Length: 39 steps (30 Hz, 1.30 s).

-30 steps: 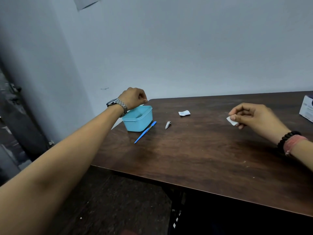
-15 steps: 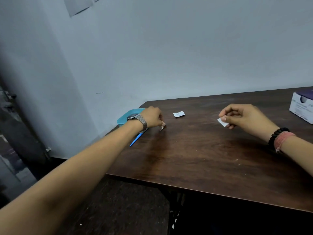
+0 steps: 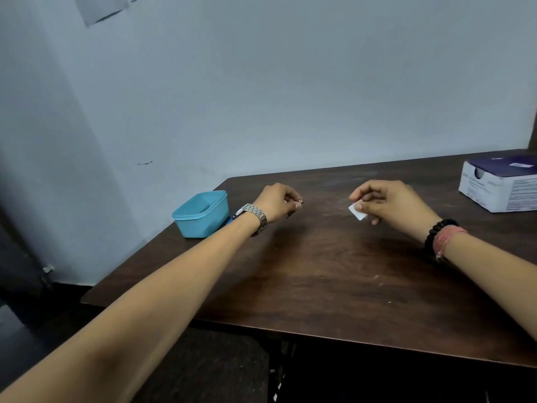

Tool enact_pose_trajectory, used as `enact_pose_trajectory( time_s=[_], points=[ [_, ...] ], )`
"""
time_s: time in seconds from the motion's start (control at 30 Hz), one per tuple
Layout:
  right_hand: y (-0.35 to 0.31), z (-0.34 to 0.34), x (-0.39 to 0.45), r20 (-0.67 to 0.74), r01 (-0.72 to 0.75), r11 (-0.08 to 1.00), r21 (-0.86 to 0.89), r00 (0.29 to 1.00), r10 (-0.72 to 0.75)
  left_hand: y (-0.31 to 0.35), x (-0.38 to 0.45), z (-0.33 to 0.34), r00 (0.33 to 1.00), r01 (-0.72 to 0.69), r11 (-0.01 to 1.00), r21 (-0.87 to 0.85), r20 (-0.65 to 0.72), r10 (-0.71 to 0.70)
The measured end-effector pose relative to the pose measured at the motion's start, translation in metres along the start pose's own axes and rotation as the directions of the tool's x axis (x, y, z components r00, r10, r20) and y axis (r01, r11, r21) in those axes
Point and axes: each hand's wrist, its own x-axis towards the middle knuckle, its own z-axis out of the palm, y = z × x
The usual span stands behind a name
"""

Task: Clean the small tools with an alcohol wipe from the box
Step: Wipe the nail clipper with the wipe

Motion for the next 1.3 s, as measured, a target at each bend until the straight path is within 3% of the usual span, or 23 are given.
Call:
enact_pose_trajectory(
  time_s=[0.13, 0.23, 0.4, 0.5, 0.63, 0.9, 1.07, 1.17, 1.23, 1.3],
  points=[
    [0.01, -0.005, 0.005, -0.105, -0.054, 0.999, 0.004, 0.993, 0.054, 0.043, 0.019, 0.014, 0.997, -0.077, 0.958, -0.276, -0.051, 0.066],
    [0.02, -0.011, 0.01, -0.212, -0.098, 0.993, 0.059, 0.971, 0.108, 0.072, 0.033, 0.025, 0.995, -0.097, 0.854, -0.511, -0.029, 0.096],
    [0.027, -0.015, 0.014, -0.268, -0.14, 0.98, 0.141, 0.947, 0.174, 0.093, 0.036, 0.058, 0.992, -0.067, 0.702, -0.709, 0.027, 0.121],
    [0.026, -0.01, 0.016, -0.201, -0.163, 0.965, 0.206, 0.958, 0.205, 0.09, 0.032, 0.07, 0.992, -0.06, 0.648, -0.759, 0.026, 0.122],
    [0.022, -0.004, 0.015, -0.168, -0.143, 0.981, 0.128, 0.972, 0.164, 0.083, 0.025, 0.07, 0.998, -0.017, 0.55, -0.835, 0.022, 0.065],
    [0.021, -0.007, 0.009, -0.144, -0.174, 0.977, 0.121, 0.971, 0.19, 0.093, 0.017, 0.068, 0.999, -0.023, 0.555, -0.831, 0.004, 0.047],
    [0.022, -0.006, 0.011, -0.134, -0.177, 0.972, 0.154, 0.971, 0.199, 0.095, 0.012, 0.064, 0.996, 0.081, 0.32, -0.944, 0.089, 0.01],
    [0.022, -0.006, 0.012, -0.128, -0.183, 0.967, 0.18, 0.97, 0.207, 0.097, 0.01, 0.061, 0.995, 0.075, 0.249, -0.965, 0.089, 0.046],
    [0.022, -0.007, 0.012, -0.118, -0.192, 0.964, 0.185, 0.969, 0.215, 0.097, 0.011, 0.059, 0.996, 0.035, 0.275, -0.961, 0.054, 0.064],
    [0.022, -0.007, 0.012, -0.112, -0.194, 0.961, 0.197, 0.969, 0.219, 0.095, 0.012, 0.057, 0.997, -0.059, 0.446, -0.893, -0.027, 0.077]
  ],
)
